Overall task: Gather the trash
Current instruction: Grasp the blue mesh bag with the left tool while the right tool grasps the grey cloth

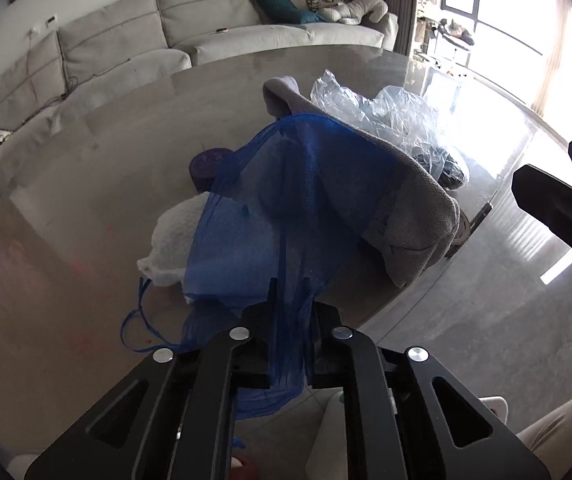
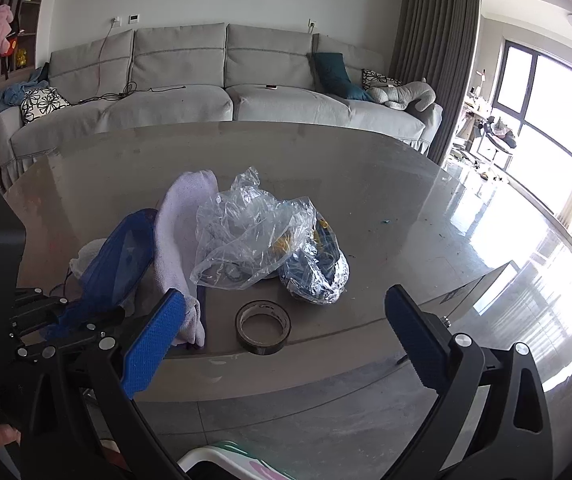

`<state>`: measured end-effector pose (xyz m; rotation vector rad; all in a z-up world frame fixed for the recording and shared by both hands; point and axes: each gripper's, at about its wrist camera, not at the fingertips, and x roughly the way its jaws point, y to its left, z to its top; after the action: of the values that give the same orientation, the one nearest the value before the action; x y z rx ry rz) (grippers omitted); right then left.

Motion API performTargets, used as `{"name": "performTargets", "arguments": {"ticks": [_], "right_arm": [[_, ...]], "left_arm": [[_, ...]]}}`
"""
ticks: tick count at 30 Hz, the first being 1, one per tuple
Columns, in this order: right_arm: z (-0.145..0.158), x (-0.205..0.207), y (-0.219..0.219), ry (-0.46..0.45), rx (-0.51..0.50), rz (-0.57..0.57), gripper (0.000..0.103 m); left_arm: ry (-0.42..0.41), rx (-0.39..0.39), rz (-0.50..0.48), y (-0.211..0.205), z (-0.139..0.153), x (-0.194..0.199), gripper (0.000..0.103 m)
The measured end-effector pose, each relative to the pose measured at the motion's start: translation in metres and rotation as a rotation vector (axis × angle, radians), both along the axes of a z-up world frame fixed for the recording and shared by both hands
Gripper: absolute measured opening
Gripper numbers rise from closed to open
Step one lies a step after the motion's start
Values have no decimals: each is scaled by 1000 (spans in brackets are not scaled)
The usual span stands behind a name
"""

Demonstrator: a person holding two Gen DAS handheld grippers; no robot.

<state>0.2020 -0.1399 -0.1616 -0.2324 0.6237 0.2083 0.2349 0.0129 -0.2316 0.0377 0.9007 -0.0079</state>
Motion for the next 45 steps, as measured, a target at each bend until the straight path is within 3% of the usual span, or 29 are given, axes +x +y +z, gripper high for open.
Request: {"name": "performTargets", "arguments": {"ticks": [3, 6, 12, 16, 23, 25, 28, 30, 36, 45], "right_arm": [[-1, 0, 3, 7, 9, 15, 99], [-4, -1, 9, 16, 18, 35, 99], [-12, 1, 23, 38, 33, 73, 98], [-25, 11, 36, 75, 39, 89, 84], [-43, 19, 56, 123, 33, 130, 84], [-50, 19, 63, 144, 20, 146, 77], [-57, 21, 68, 180, 32, 170, 43], [-60, 22, 70, 193, 41, 169, 34], [-40, 16, 67, 133, 92, 174, 26], [17, 15, 66, 33, 172, 200, 24]], "left_arm": [[-62, -60, -39, 7, 6, -10, 0], [-106, -4, -36, 0, 11, -13, 0], [-160, 15, 2, 11, 45, -16, 0], [-187, 23, 24, 20, 60, -21, 0], [-195, 22, 39, 26, 66, -26, 0], [-191, 19, 39, 31, 65, -26, 0], [-186, 5, 47, 37, 66, -25, 0], [-185, -2, 53, 41, 66, -26, 0], [-195, -12, 71, 50, 66, -29, 0], [-243, -30, 99, 60, 82, -40, 0]]}}
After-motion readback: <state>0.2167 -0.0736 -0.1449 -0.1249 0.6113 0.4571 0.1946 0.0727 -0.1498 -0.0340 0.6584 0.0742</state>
